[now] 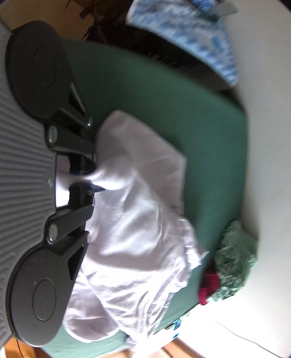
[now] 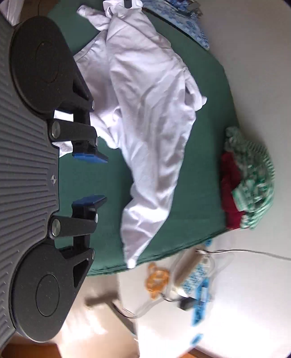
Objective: Fold clothes
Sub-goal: 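Grasp a shirt edge with the right gripper while the left gripper holds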
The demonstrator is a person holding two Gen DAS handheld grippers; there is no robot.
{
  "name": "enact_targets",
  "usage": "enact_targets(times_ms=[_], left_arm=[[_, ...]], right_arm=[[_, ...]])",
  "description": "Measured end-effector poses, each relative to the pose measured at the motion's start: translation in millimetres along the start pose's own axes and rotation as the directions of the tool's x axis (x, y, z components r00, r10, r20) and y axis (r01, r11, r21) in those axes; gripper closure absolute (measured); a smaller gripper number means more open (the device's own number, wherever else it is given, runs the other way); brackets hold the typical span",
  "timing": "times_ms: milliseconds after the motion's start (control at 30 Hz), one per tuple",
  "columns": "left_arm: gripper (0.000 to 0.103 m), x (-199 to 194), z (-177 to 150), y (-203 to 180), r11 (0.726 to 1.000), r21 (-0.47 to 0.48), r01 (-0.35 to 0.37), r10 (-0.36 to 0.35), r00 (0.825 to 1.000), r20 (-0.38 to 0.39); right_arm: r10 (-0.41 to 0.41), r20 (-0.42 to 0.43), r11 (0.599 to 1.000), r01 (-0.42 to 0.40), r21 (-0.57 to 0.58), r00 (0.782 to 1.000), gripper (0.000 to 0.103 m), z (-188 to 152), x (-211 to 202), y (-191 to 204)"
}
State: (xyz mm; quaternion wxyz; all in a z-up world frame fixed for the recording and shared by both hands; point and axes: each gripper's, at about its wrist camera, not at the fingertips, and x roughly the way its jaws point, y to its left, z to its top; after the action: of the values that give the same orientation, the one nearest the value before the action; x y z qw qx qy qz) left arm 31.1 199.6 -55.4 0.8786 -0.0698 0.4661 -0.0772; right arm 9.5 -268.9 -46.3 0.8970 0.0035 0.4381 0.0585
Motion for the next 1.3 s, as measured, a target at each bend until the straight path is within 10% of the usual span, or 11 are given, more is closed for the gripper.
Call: enact_targets(times_ms=[67, 233, 333, 467, 667, 767, 933, 1000, 1133, 1300], left_arm=[[0.093, 3, -6, 7, 1.000, -0.001, 0.028, -0.028, 0.999, -0.019], [0.084, 11, -8, 24, 0.997, -0.024, 0.079, -0.080, 0.997, -0.024], [0.084, 19, -5, 17, 0.993, -0.034, 0.109, -0.111, 0.992, -0.055], [0.087, 29, -3, 10, 0.990, -0.015, 0.137, -0.138, 0.988, -0.069], [0.102, 37, 9, 10, 0.986, 0.031, 0.166, -0.163, 0.984, -0.077], [0.102, 37, 20, 18, 0.985, 0.037, 0.171, -0.169, 0.984, -0.057], [0.102, 31, 36, 37, 0.987, 0.015, 0.163, -0.162, 0.986, -0.031], [0.101, 31, 38, 40, 0.987, 0.001, 0.159, -0.159, 0.987, -0.037], [0.100, 26, 28, 35, 0.989, -0.028, 0.147, -0.148, 0.988, -0.054], [0.089, 16, 4, 26, 0.986, -0.127, 0.111, -0.121, 0.990, -0.071]], right_arm=[[0.003, 0.008, 1.000, -0.003, -0.025, 1.000, 0.023, 5, 17, 16], [0.067, -0.115, 0.997, -0.069, -0.015, 0.991, 0.027, -1, 63, 51], [-0.033, -0.143, 0.999, 0.038, 0.038, 0.989, 0.036, -5, 81, 59], [0.024, -0.145, 0.992, -0.006, 0.124, 0.989, 0.098, -8, 84, 53], [0.086, -0.223, 0.996, -0.077, 0.049, 0.971, 0.099, -30, 24, 91], [0.141, -0.362, 0.987, -0.159, -0.022, 0.921, 0.099, -65, -2, 124], [0.230, -0.584, 0.913, -0.380, -0.147, 0.779, 0.095, -93, -23, 171], [0.239, -0.528, 0.884, -0.408, -0.229, 0.815, 0.093, -63, -26, 170], [0.323, -0.191, 0.918, -0.356, -0.177, 0.927, 0.040, 38, -11, 123], [0.237, -0.010, 0.957, -0.235, -0.170, 0.972, 0.038, 138, 97, 105]])
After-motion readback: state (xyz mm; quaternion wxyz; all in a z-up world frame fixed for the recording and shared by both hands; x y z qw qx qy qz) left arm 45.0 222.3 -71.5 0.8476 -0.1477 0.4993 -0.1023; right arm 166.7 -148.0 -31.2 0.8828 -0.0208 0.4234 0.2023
